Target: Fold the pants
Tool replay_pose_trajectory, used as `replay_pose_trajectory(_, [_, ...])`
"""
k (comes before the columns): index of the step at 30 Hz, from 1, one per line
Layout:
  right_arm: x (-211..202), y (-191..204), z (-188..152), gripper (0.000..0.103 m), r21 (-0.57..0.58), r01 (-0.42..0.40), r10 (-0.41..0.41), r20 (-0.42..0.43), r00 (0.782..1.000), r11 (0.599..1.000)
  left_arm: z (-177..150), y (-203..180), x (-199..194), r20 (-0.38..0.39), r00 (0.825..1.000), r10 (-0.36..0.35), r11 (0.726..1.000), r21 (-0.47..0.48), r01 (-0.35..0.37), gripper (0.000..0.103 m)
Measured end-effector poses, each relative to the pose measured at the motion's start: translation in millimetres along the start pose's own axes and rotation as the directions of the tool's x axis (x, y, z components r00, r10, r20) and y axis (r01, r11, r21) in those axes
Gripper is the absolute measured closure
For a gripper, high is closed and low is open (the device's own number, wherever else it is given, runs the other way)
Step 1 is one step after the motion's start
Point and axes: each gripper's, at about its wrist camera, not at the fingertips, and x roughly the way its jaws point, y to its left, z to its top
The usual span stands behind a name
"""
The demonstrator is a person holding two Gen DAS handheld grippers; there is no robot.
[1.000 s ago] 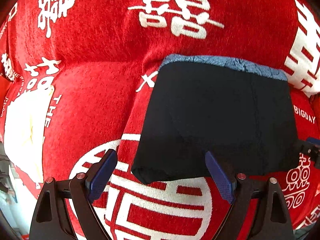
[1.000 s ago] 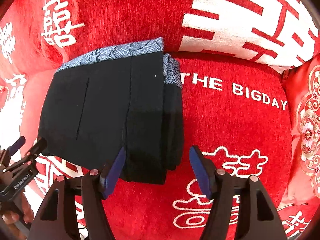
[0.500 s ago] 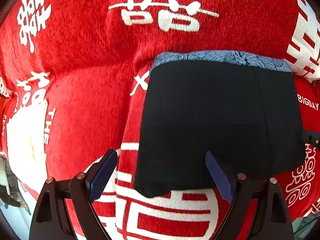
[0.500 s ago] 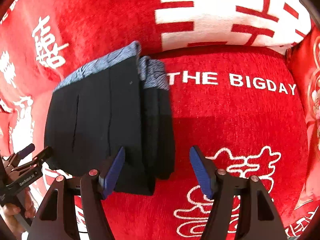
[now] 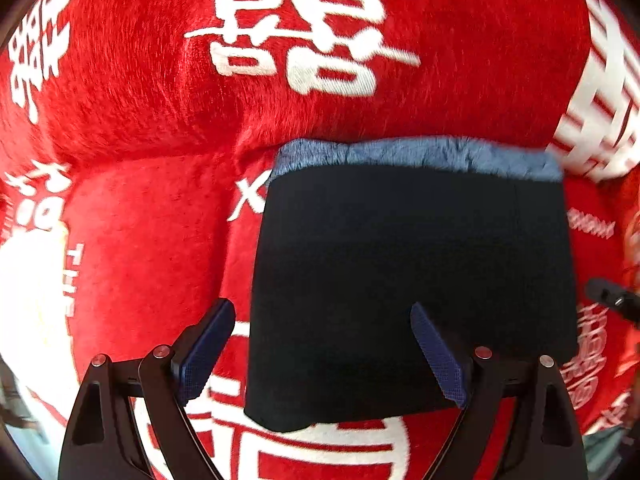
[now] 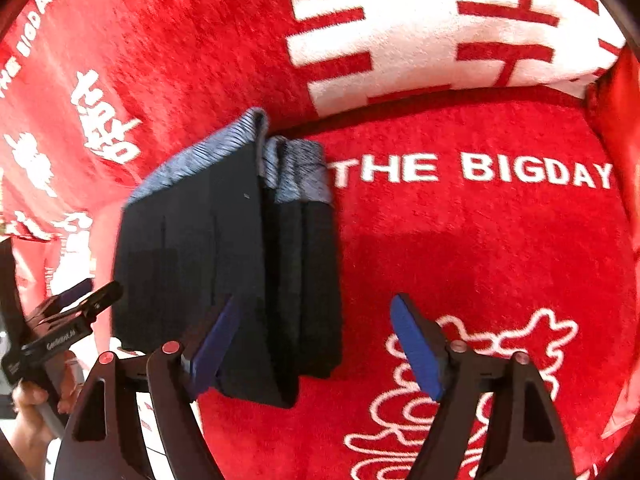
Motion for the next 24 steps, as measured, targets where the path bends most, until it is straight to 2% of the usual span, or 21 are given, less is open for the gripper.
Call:
replay_pose_trajectory(3, [6.9, -6.7, 8.7, 0.016, -0.019, -0.049, 0.049, -0.03, 0.998, 0.999, 12.8, 23.9, 6.9, -0.008, 0.998, -0.064, 0.998, -0.027, 0.064, 0.013])
replay_pose_trajectory(5, [14.3, -15.6, 14.6, 0.016, -0.012, -0.073, 0.072, -0.046, 0.996, 0.997, 20.8, 31.5, 15.3, -0.013, 0.997, -0.073, 0.997, -0.007, 0.073, 0.013])
replay_pose_trajectory(7, [23.5, -25.3, 19.7, 0.016, 0.021, -0.131, 0.132, -0.068, 0.989, 0.991, 28.0, 37.6, 28.7, -0.042, 0.995, -0.092, 0.995, 0.027, 0.093, 0.013])
replay_pose_trajectory(8, [29.8, -31.3, 22.9, 0.016, 0.048, -0.188, 0.192, -0.083, 0.978, 0.981, 30.8, 40.9, 35.9, -0.066, 0.989, -0.13, 0.991, 0.032, 0.133, 0.013])
replay_pose_trajectory(13, [53.3, -37.2, 27.6, 0.016, 0.08, -0.323, 0.331, -0.147, 0.932, 0.943, 34.5, 53.1, 54.1, -0.111, 0.955, -0.277, 0.959, 0.035, 0.282, 0.013])
replay_pose_trajectory(16, [66.2, -33.3, 27.4, 0.016, 0.069, -0.357, 0.364, -0.19, 0.912, 0.931, 35.5, 62.5, 68.4, -0.145, 0.913, -0.38, 0.924, -0.005, 0.384, 0.013])
replay_pose_trajectory(19, [78.1, -31.2, 30.6, 0.016, 0.075, -0.391, 0.398, -0.211, 0.893, 0.917, 36.1, 65.3, 84.4, -0.176, 0.878, -0.446, 0.894, -0.035, 0.447, 0.009])
replay_pose_trajectory(20, [80.0, -30.6, 32.0, 0.017, 0.086, -0.4, 0.409, -0.208, 0.888, 0.912, 35.6, 63.8, 89.3, -0.186, 0.878, -0.441, 0.896, -0.038, 0.443, 0.001])
replay_pose_trajectory(23, [85.4, -28.4, 35.2, 0.023, 0.115, -0.39, 0.406, -0.204, 0.891, 0.914, 31.7, 56.0, 97.9, -0.199, 0.868, -0.455, 0.889, -0.05, 0.454, 0.001])
replay_pose_trajectory(24, [85.1, -28.3, 35.4, 0.028, 0.122, -0.385, 0.403, -0.203, 0.892, 0.915, 31.0, 53.1, 97.8, -0.194, 0.873, -0.448, 0.893, -0.052, 0.446, 0.001])
